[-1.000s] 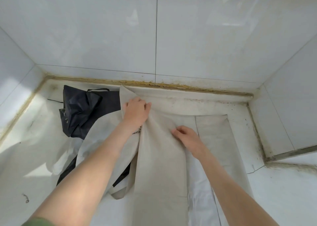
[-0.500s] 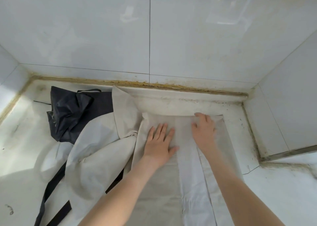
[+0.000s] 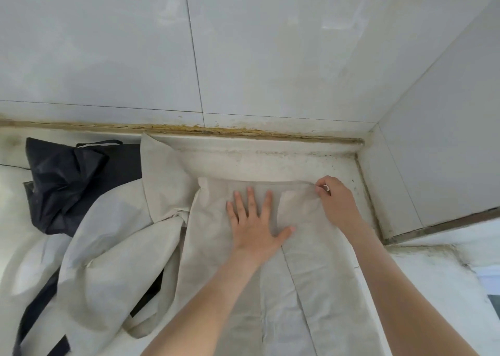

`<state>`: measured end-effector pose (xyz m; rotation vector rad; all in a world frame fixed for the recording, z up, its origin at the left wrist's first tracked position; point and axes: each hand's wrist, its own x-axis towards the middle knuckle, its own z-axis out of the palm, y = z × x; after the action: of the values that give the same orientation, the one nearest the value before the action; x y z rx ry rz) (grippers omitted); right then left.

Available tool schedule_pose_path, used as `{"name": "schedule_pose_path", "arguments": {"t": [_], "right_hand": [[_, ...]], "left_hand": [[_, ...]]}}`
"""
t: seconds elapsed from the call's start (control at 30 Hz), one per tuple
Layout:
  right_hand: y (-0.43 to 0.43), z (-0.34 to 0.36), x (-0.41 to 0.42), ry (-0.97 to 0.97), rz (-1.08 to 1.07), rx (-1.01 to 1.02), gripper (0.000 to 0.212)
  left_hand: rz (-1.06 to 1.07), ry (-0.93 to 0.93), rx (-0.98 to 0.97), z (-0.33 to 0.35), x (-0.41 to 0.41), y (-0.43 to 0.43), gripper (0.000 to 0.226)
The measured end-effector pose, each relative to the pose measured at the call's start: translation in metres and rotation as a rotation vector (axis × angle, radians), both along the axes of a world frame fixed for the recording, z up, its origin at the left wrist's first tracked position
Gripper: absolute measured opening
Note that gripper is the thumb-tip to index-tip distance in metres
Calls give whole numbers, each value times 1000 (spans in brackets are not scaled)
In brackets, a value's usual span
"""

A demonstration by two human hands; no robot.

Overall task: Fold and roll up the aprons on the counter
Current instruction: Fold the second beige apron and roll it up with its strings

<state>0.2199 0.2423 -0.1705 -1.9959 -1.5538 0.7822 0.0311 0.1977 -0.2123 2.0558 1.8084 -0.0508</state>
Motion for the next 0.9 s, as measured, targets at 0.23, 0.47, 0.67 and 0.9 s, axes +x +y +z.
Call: {"name": "schedule_pose_path", "arguments": {"t": [0.23, 0.47, 0.67, 0.9], "right_hand": [[10, 29, 26, -7, 189, -109, 17], [30, 30, 36, -286, 244, -103, 14], [19, 25, 16, -313, 140, 125, 38], [-89, -23, -25, -448, 491, -137, 82]], "left_hand": [[-49, 74, 73, -8, 2, -4, 95], [-29, 86, 84, -8, 6, -4, 91], [17, 89, 92, -9, 9, -2, 88], [31, 20, 135, -10, 7, -2, 70]]}}
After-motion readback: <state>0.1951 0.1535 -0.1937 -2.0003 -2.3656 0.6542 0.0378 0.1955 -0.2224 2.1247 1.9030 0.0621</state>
